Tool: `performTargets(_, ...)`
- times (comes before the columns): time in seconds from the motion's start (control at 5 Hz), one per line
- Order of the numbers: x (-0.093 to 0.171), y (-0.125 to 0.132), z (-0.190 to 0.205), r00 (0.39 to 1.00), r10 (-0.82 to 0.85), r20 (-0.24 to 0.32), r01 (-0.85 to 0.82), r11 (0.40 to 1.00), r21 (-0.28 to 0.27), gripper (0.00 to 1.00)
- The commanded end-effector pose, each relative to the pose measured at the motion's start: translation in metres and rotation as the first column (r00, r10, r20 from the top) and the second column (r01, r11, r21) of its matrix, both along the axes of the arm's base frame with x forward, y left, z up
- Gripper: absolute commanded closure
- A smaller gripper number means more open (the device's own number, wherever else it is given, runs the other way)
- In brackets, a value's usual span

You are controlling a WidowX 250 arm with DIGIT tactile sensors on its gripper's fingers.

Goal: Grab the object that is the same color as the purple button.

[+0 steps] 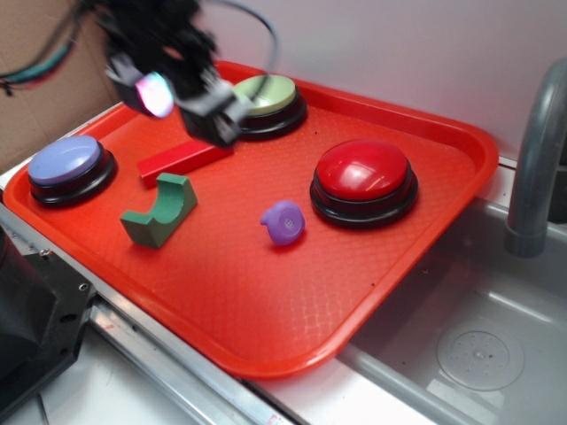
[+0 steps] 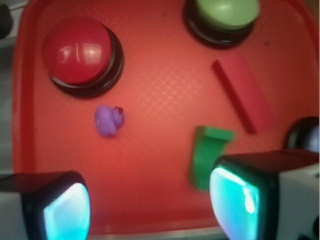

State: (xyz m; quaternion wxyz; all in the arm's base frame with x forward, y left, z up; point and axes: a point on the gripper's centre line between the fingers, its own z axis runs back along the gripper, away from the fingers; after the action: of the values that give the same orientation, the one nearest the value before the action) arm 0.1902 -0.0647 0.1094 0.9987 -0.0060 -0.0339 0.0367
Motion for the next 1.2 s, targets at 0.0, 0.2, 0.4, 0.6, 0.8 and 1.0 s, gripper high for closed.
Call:
performTargets(0.0, 0.034, -0.024, -0.041, 1.000, -0.023, 0.018, 0.023, 1.000, -0.001, 0.00)
performTargets(0.2, 0.041, -0.033, -0.063, 0.999, -0.048, -0.019, 0.048, 0.999, 0.011, 0.00)
performTargets(0.4, 0.045, -0.038, -0.077, 0.996, -0.077, -0.043, 0.077, 0.997, 0.004, 0.00)
performTargets(0.6, 0.047, -0.039, -0.084, 0.995, -0.085, -0.058, 0.085, 0.996, -0.005, 0.00)
performTargets(0.8, 0.047, -0.035, -0.087, 0.996, -0.067, -0.065, 0.066, 0.998, -0.022, 1.00)
performTargets(1.0, 0.050, -0.029, -0.086, 0.997, -0.065, -0.049, 0.064, 0.998, -0.025, 1.00)
